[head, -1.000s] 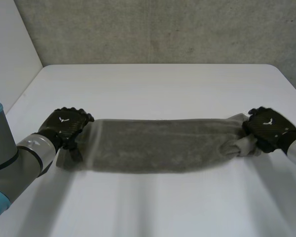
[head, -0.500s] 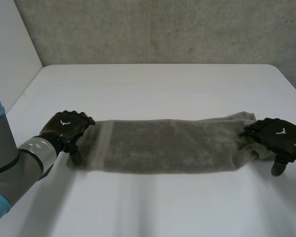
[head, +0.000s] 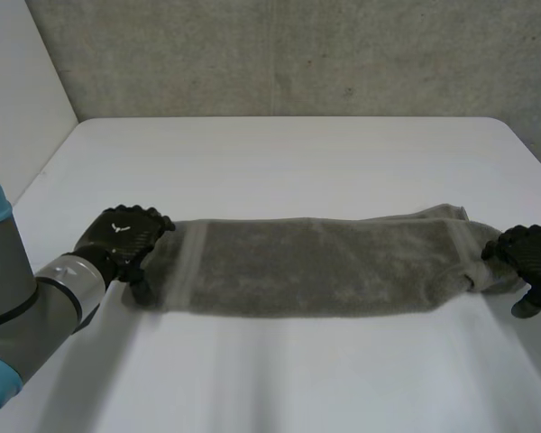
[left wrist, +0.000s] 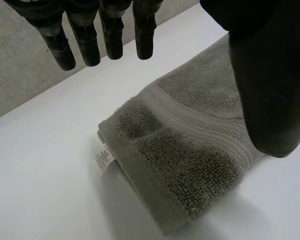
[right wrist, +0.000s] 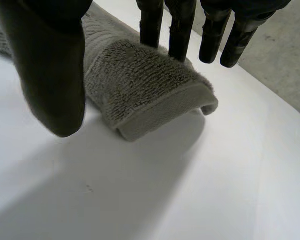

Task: Fold the towel.

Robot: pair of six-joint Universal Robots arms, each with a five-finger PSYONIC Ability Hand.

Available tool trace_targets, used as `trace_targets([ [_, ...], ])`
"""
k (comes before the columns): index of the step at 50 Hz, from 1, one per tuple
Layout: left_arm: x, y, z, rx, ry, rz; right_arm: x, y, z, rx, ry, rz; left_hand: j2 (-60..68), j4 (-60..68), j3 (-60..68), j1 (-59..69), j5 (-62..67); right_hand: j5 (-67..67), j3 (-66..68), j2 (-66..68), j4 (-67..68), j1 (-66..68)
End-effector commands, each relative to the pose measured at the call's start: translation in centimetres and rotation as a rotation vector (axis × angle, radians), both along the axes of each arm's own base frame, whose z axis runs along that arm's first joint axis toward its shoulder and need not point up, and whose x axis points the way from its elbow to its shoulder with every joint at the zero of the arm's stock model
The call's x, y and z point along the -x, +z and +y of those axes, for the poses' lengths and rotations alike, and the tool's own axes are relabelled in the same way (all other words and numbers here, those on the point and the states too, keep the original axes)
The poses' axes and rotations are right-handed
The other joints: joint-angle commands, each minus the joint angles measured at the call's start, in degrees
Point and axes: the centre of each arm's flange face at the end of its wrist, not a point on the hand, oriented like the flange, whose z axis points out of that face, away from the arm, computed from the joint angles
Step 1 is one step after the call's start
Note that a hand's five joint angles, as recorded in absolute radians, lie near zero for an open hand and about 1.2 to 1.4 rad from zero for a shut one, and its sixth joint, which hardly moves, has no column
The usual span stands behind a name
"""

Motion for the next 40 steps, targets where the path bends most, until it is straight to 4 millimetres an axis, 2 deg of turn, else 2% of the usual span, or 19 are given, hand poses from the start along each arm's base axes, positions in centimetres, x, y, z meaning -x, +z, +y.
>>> trace_targets([
  [1,0.3,-0.1,0.3,-0.007,-0.008,0.009,0.4,-0.8,-1.0,0.04,-0.013,0.015,-3.42,-3.0,-2.52,-4.89,-2.94,17.03,-0.36,17.86,-0.36,18.51],
  [2,0.3,-0.1,0.3,-0.007,-0.008,0.009,0.4,-0.8,-1.0,0.04,-0.013,0.015,-3.42,-3.0,-2.52,-4.89,-2.94,17.09,-0.36,17.92,-0.36,18.57],
  [4,0.2,-0.2,0.2,-0.006,-0.003,0.009,0.7,-1.0,-1.5,0.057,-0.015,0.024,-3.42,-3.0,-2.52,-4.89,-2.94,30.47,-0.36,31.3,-0.36,31.95],
  [5,0.2,-0.1,0.2,-0.006,-0.003,0.009,0.7,-1.0,-1.5,0.057,-0.015,0.024,-3.42,-3.0,-2.52,-4.89,-2.94,30.55,-0.36,31.38,-0.36,32.03],
  [7,0.1,-0.2,0.0,-0.001,0.001,0.01,1.3,-0.7,-2.3,0.077,-0.021,0.038,-3.42,-3.0,-2.52,-4.89,-2.94,42.11,-0.36,42.94,-0.36,43.59],
  [10,0.0,-0.2,-0.1,0.002,0.006,0.011,1.5,-0.2,-2.9,0.104,-0.011,0.049,-3.42,-3.0,-2.52,-4.89,-2.94,49.3,-0.36,50.14,-0.36,50.79],
  [16,-0.1,-0.2,-0.1,0.002,0.007,0.011,2.0,0.5,-4.4,0.161,0.016,0.082,-3.42,-3.0,-2.52,-4.89,-2.94,49.33,-0.36,50.16,-0.36,50.81],
  [18,-0.1,-0.1,-0.1,0.003,0.009,0.011,2.9,0.8,-5.5,0.194,0.036,0.132,-3.42,-3.0,-2.52,-4.89,-2.94,49.33,-0.36,50.16,-0.36,50.81],
  [25,0.0,-0.2,0.0,0.002,0.004,0.011,3.1,1.1,-5.9,0.192,0.107,0.216,-3.42,-3.0,-2.52,-4.89,-2.94,48.04,-0.36,48.87,-0.36,49.52],
  [30,0.1,-0.3,0.3,-0.004,0.001,0.008,2.8,0.4,-5.6,0.168,0.163,0.275,-3.42,-3.0,-2.52,-4.89,-2.94,49.33,-0.36,50.16,-0.36,50.81],
  [35,0.1,-0.4,0.3,-0.004,0.0,0.008,3.4,0.3,-6.1,0.206,0.192,0.366,-3.42,-3.0,-2.52,-4.89,-2.94,49.33,-0.36,50.16,-0.36,50.81],
  [37,0.0,-0.4,0.2,-0.002,0.004,0.008,4.8,0.8,-7.3,0.238,0.17,0.428,-3.42,-3.0,-2.52,-4.89,-2.94,49.33,-0.36,50.16,-0.36,50.81],
  [40,0.0,-0.4,0.2,-0.002,0.004,0.008,5.7,1.9,-8.5,0.276,0.151,0.464,-3.42,-3.0,-2.52,-4.89,-2.94,49.33,-0.36,50.16,-0.36,50.81],
])
